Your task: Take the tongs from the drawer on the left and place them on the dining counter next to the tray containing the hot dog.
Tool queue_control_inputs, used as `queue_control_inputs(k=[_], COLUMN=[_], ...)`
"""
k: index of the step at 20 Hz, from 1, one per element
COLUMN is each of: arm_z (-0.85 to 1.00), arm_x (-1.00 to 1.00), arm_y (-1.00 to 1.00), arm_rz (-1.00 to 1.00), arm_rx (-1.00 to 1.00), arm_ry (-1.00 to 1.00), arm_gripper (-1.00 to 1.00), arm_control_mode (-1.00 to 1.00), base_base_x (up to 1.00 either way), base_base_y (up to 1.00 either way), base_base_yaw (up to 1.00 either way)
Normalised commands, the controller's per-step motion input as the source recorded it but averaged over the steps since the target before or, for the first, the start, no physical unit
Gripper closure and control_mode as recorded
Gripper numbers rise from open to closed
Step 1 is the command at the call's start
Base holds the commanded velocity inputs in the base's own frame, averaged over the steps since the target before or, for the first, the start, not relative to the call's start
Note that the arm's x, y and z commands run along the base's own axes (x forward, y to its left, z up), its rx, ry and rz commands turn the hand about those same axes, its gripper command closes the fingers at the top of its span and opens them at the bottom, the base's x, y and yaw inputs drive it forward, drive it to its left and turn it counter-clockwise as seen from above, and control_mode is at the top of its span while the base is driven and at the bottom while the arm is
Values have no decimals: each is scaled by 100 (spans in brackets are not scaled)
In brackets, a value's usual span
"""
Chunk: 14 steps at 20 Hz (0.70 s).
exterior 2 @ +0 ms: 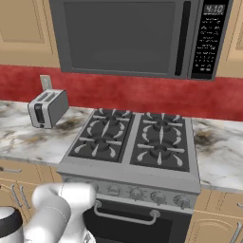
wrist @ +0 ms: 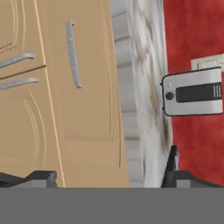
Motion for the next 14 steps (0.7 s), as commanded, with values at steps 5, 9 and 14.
queue_control_inputs(k=[5,9,14], arm_z=[-33,-29,-24], arm_x=[13,9,0], arm_y=[19,16,17], arm_rz=[3,2,2], arm_rx=[-3,-3,-2], arm_ry=[0,0,-1], arm_gripper=[-100,-100,-100], arm_control_mode=[-100,-100,-100], base_base_x=[0,0,0], base_base_y=[0,0,0], base_base_yaw=[0,0,0])
